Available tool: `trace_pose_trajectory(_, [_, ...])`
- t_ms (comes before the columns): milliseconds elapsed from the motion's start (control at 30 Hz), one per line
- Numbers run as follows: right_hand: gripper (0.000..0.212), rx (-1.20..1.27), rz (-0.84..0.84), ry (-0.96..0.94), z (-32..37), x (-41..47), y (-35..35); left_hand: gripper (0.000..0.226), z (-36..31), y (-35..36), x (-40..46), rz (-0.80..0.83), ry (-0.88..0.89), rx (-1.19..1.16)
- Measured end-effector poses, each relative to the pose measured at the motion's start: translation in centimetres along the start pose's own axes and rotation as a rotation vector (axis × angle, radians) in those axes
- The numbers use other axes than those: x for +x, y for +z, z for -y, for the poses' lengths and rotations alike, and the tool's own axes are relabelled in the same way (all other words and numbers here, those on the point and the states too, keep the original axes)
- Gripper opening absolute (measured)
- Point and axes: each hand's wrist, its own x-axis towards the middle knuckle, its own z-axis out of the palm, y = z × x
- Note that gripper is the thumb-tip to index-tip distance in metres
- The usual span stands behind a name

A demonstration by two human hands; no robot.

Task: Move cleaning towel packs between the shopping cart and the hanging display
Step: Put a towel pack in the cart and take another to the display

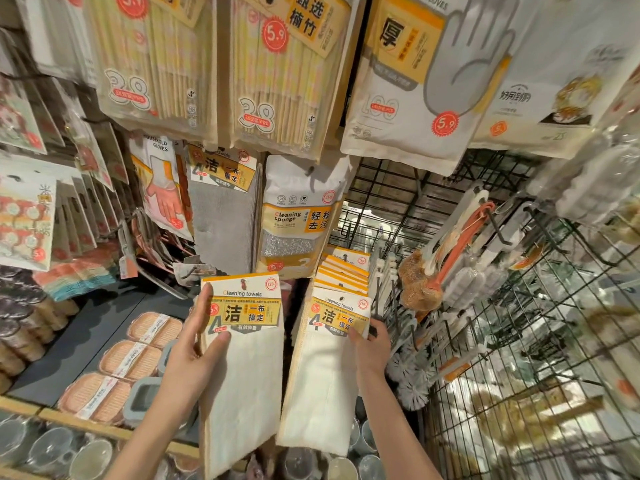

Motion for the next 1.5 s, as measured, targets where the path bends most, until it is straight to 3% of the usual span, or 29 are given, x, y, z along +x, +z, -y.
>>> trace_pose_trajectory(300, [0.025,-0.118,-0.028,-0.029,-1.4,0.7,1.0,0.072,0.4,0.3,0.8,-0.006,-0.027,-0.042])
trace_pose_trajectory(733, [0.025,0.045,-0.041,-0.031,-2.6,1.0,0.5,0.071,0.6,0.5,1.1,-0.004,-0.041,-0.016])
trace_pose_trajectory(1133, [0.018,-0.143,-0.182,-0.013,-1.6,3.5,3.0,0.074,0.3,0.7,1.3,0.003,-0.033,-0.062])
trace_pose_trajectory(1500, [0.024,-0.248,-0.141,0.006,-0.2,5.8,3.4,0.072,-0.1,1.4,1.5,0.012,-0.001,-0.045])
